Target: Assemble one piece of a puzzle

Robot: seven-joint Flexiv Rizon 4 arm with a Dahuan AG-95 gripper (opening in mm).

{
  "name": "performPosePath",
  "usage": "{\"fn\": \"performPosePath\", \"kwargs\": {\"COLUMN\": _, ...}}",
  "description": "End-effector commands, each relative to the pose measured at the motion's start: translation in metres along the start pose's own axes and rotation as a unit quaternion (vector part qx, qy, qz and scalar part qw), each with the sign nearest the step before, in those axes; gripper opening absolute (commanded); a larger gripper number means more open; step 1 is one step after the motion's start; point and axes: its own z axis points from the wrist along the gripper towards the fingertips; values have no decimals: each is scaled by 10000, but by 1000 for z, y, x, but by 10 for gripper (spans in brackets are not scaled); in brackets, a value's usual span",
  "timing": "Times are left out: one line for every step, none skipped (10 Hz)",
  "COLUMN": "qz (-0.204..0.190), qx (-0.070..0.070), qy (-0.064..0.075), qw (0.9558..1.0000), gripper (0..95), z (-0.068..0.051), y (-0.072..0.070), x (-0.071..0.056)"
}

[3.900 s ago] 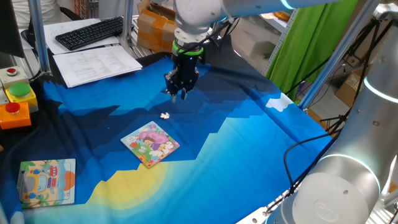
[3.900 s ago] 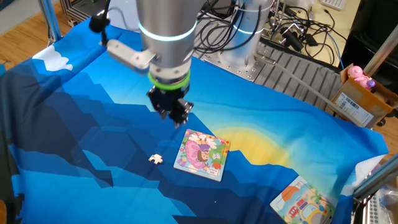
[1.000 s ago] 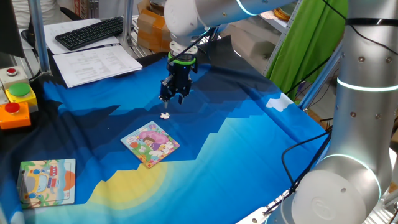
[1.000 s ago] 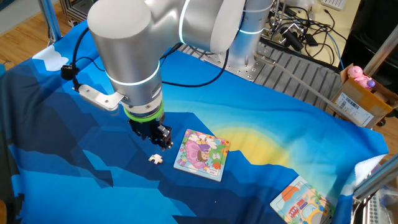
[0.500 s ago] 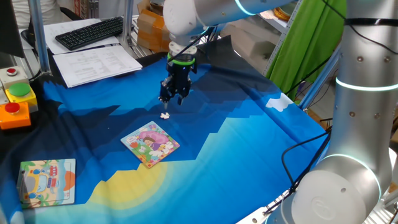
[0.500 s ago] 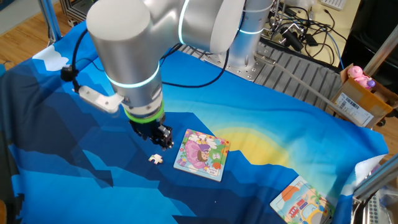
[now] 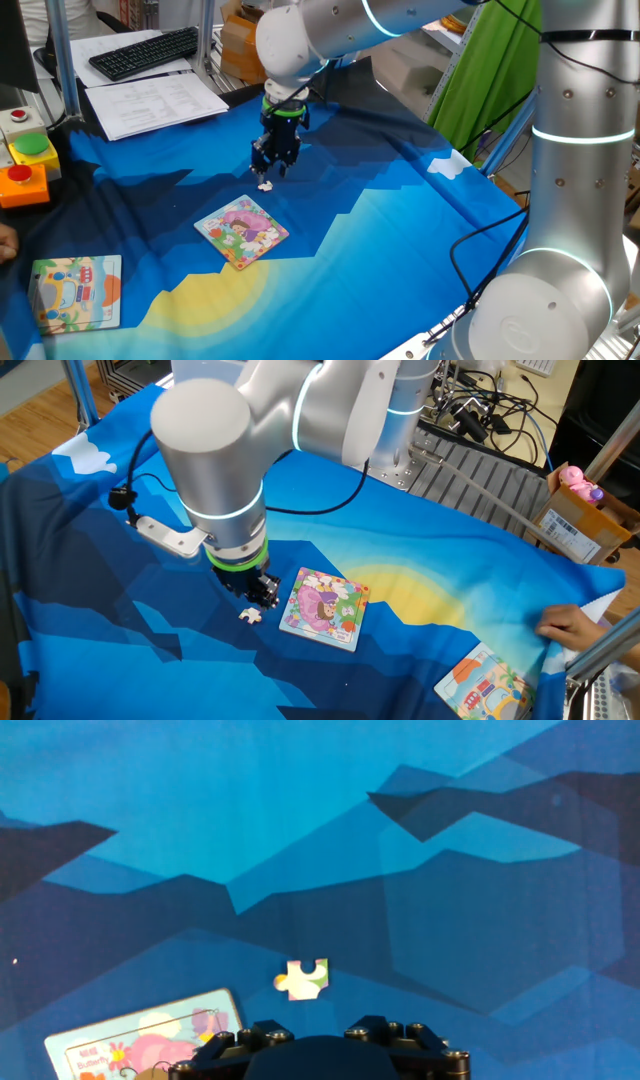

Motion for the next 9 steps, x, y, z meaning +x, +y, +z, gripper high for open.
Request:
{"fn": "performPosePath", "kwargs": {"qz": -1, "qx": 0, "qy": -8, "qw": 10000, "gripper": 570, "z": 8, "y": 1, "x": -1}}
{"fn": "performPosePath", "kwargs": {"qz": -5, "qx": -10, "qy": -18, "qw": 10000, "gripper": 570, "z": 12, "y": 1, "x": -1}}
{"fn": "performPosePath", "kwargs": {"qz": -5, "qx": -4, "qy": -34, "qw": 10000, "gripper": 570, "z": 16, "y": 2, "x": -2}}
{"fn": "performPosePath", "kwargs": {"qz": -10, "qx": -6, "qy": -52, "qw": 10000, "gripper": 570, "z": 19, "y": 2, "x": -2}}
{"fn": "performPosePath", "kwargs": {"qz": -13, "qx": -14, "qy": -57, "qw": 10000, "gripper": 570, "z": 22, "y": 2, "x": -2}}
{"fn": "performPosePath", "kwargs": {"qz": -12, "qx": -10, "qy": -64, "qw": 10000, "gripper": 570, "z": 24, "y": 2, "x": -2}}
{"fn": "performPosePath", "kwargs": {"qz": -23, "qx": -10, "qy": -71, "qw": 10000, "gripper": 570, "z": 25, "y": 2, "x": -2}}
{"fn": "performPosePath", "kwargs": {"qz": -26, "qx": -11, "qy": -75, "qw": 10000, "gripper": 570, "z": 26, "y": 2, "x": -3}}
{"fn": "performPosePath", "kwargs": {"qz": -29, "qx": -13, "qy": -79, "qw": 10000, "gripper": 570, "z": 27, "y": 2, "x": -3}}
